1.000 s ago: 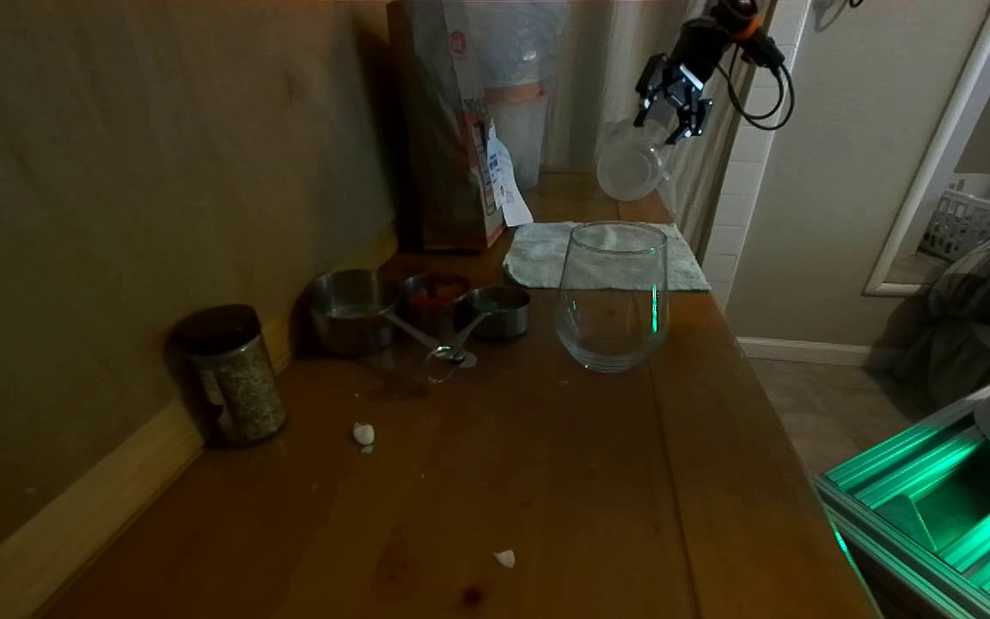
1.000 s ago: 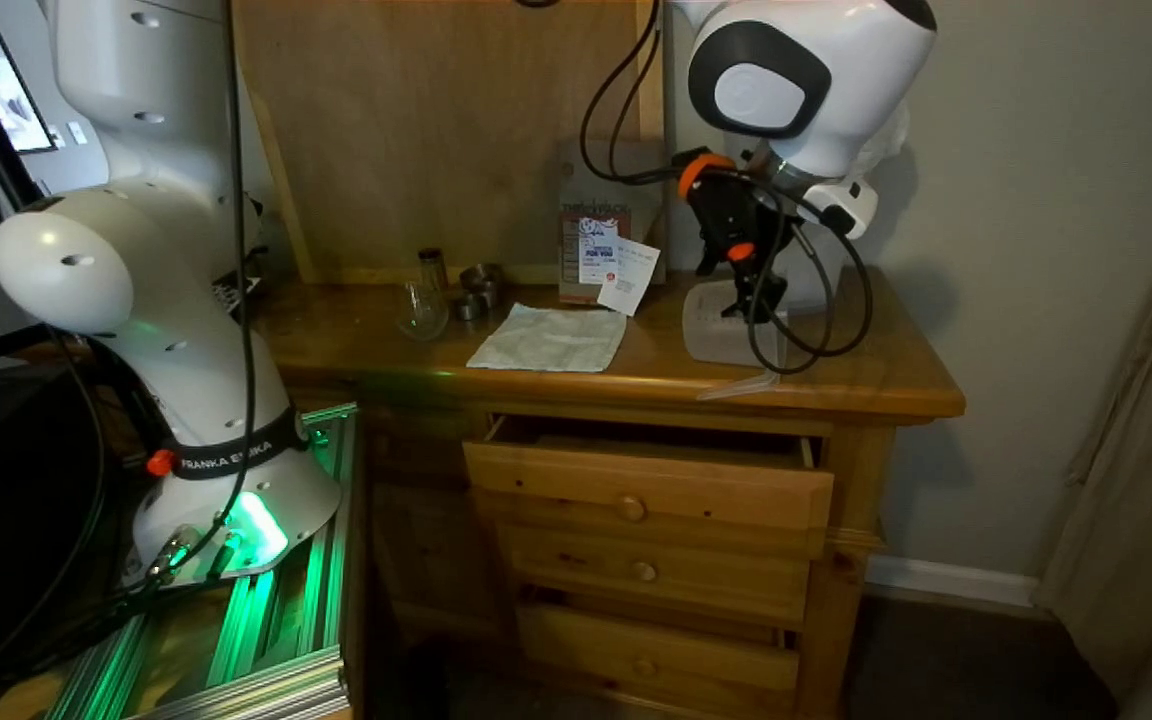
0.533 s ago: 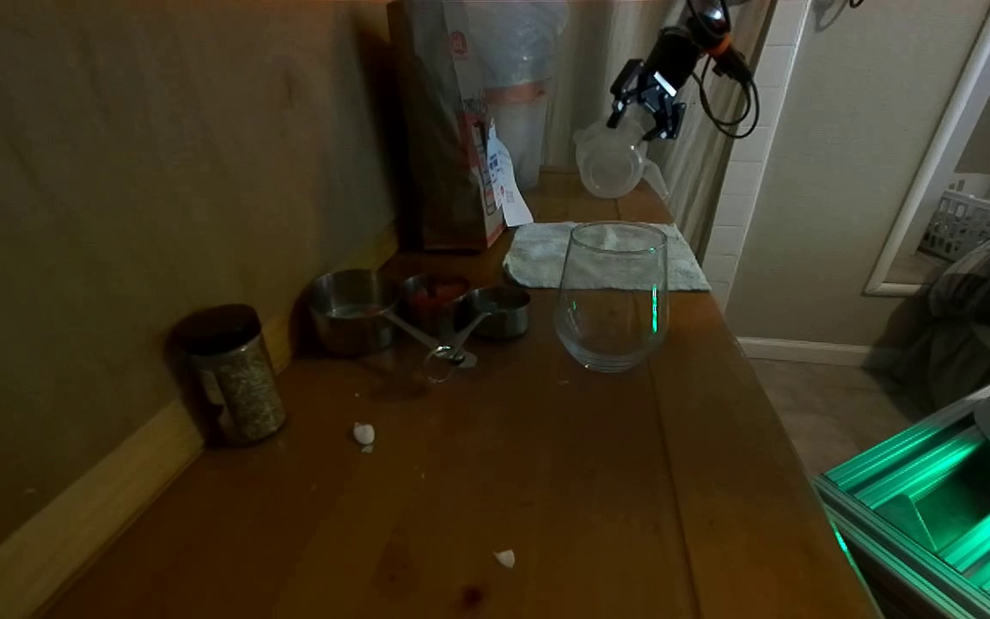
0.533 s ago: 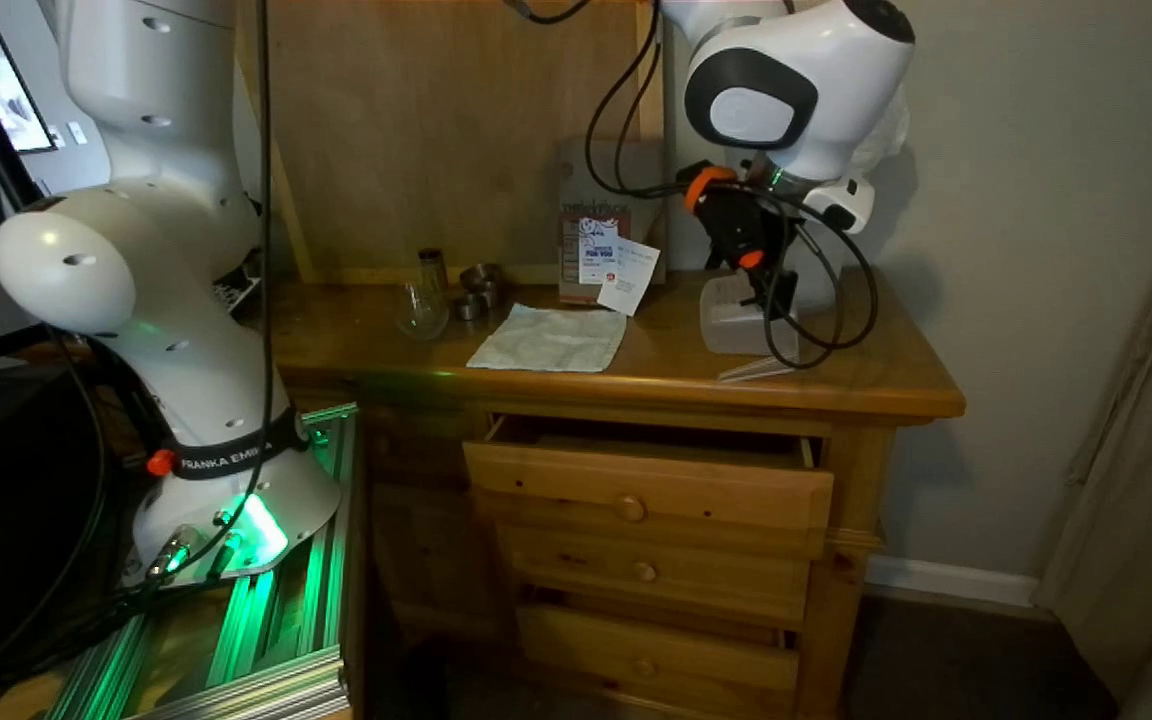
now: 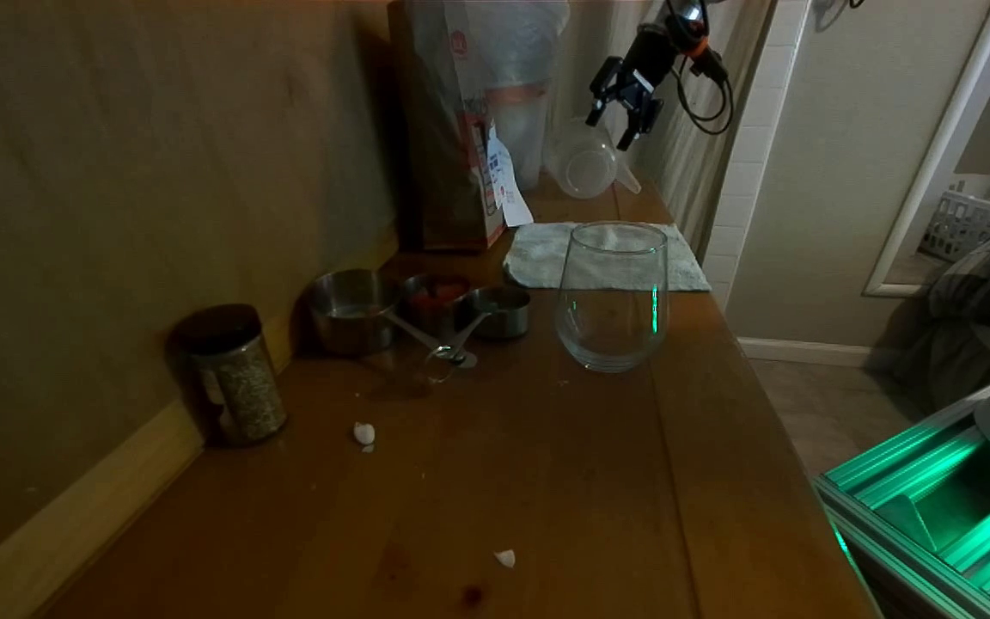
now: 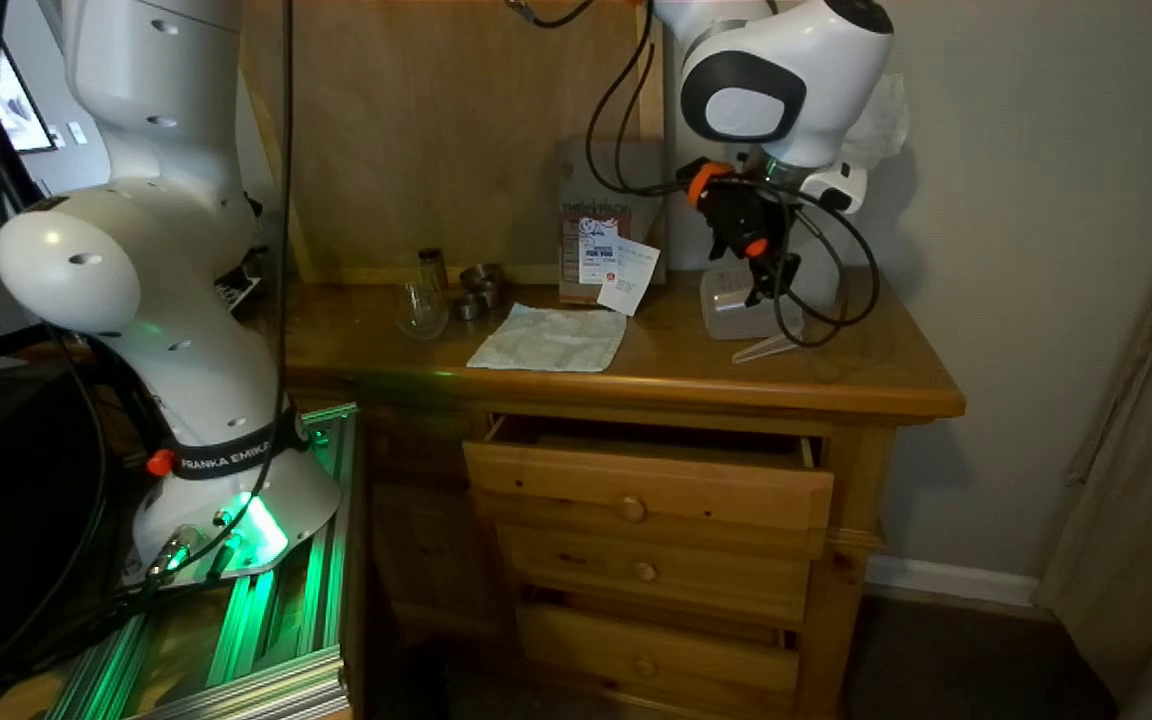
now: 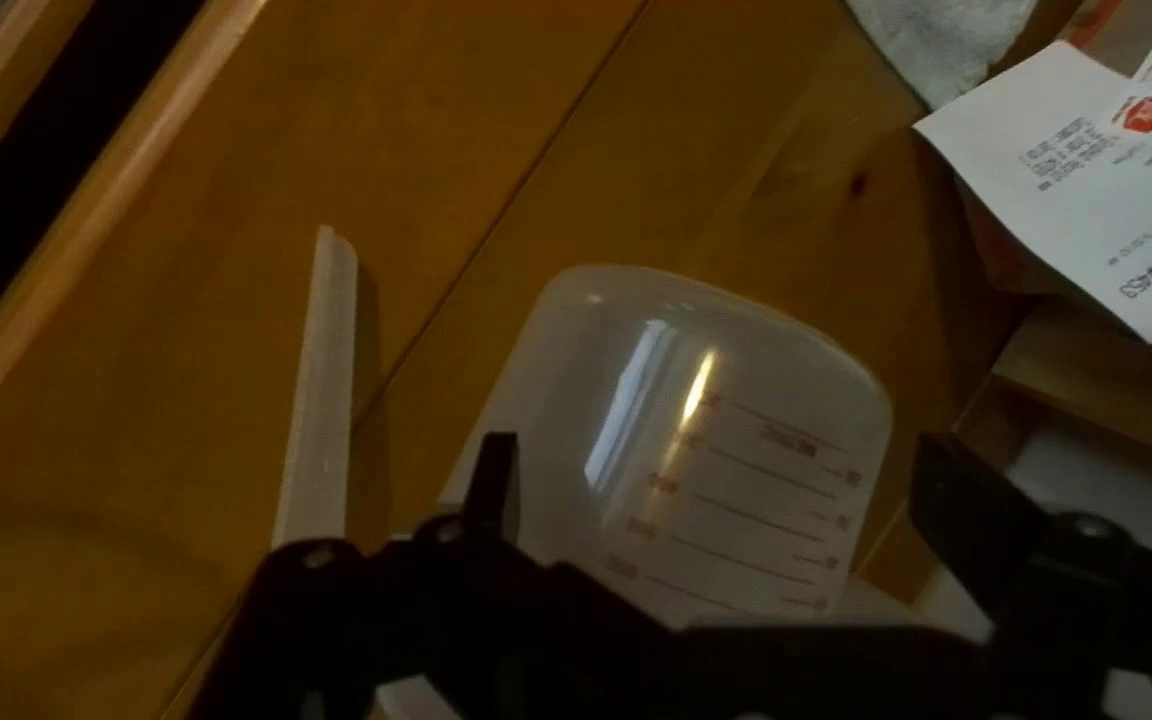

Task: Turn the plastic jar over

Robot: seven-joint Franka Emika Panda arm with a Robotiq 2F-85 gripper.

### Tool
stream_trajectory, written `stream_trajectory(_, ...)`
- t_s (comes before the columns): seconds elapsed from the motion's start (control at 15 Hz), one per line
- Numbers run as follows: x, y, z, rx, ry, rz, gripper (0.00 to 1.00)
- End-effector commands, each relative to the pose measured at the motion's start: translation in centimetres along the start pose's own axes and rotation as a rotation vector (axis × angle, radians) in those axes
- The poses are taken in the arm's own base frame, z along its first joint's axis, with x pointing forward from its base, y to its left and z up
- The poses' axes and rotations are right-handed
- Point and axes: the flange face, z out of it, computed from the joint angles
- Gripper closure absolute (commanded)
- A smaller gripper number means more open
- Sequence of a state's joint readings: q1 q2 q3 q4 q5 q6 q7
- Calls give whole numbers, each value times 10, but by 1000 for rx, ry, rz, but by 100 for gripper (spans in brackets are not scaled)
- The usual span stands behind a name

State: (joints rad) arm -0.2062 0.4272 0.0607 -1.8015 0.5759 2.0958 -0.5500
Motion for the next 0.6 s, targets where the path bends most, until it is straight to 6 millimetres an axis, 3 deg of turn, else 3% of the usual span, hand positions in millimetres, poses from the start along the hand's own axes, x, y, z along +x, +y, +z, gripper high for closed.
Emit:
stream_trajectory(0.0, -3, -3, -14, -36, 50, -14, 0)
stream_trajectory(0.27, -10, 3, -28, -91, 82, -18, 0)
stream_trajectory(0.53, -26, 28, -22, -152, 49, -56, 0)
